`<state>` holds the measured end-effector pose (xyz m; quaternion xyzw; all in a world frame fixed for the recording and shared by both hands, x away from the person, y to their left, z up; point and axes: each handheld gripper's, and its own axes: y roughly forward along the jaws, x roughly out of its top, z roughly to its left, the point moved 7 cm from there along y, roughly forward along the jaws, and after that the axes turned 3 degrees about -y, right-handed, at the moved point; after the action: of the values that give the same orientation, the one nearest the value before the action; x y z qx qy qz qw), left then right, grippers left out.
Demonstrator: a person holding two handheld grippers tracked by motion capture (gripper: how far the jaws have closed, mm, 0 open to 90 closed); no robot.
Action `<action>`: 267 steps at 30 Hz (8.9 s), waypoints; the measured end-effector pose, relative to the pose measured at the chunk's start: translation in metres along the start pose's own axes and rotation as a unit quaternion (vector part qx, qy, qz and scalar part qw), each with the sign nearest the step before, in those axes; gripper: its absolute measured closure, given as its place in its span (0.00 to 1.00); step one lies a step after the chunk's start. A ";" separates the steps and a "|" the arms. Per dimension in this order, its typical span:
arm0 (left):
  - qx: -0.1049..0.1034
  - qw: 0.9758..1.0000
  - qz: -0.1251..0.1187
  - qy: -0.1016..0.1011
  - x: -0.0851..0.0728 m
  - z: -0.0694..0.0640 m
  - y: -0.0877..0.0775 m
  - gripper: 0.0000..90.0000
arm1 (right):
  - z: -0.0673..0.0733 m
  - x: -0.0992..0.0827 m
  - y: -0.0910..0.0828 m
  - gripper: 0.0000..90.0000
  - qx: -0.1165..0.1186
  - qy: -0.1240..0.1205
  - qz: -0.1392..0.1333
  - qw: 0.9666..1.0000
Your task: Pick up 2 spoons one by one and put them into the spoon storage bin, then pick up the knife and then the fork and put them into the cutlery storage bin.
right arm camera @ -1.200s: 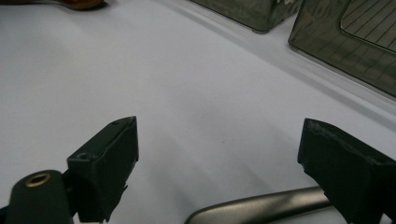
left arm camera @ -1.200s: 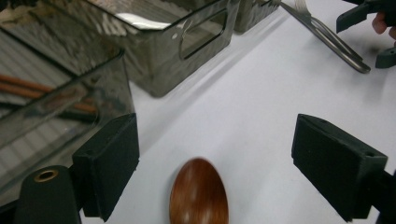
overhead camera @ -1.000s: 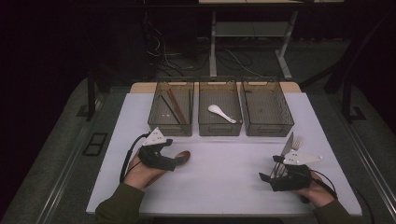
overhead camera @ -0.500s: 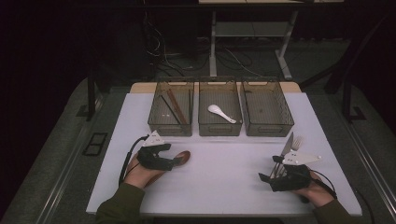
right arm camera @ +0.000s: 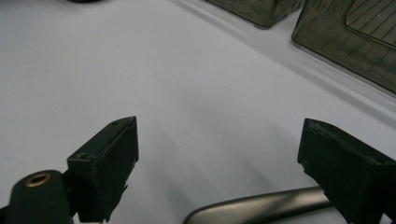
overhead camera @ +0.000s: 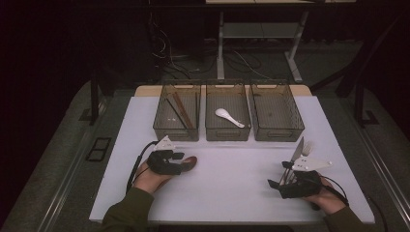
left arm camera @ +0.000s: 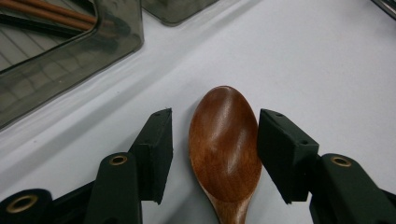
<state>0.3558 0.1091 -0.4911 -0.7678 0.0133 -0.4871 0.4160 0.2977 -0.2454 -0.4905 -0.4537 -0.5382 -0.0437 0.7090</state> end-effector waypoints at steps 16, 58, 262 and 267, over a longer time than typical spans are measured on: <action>0.003 1.000 0.023 0.017 -0.003 -0.003 0.005 0.51 | 0.000 0.000 0.000 0.13 -0.001 0.001 0.000 1.000; -0.010 0.994 0.075 0.082 0.005 -0.032 0.001 0.93 | 0.000 0.000 0.000 0.13 0.000 0.000 0.000 1.000; -0.012 0.998 -0.048 0.040 -0.015 -0.038 -0.029 0.04 | -0.044 -0.029 -0.031 1.00 -0.078 0.048 0.168 0.981; -0.013 0.998 -0.049 0.041 -0.015 -0.037 -0.030 0.04 | -0.051 -0.036 -0.042 1.00 -0.082 0.059 0.176 0.979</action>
<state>0.3083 0.1113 -0.4758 -0.7522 -0.0011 -0.5380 0.3804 0.2960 -0.3207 -0.4951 -0.5945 -0.4021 0.0109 0.6963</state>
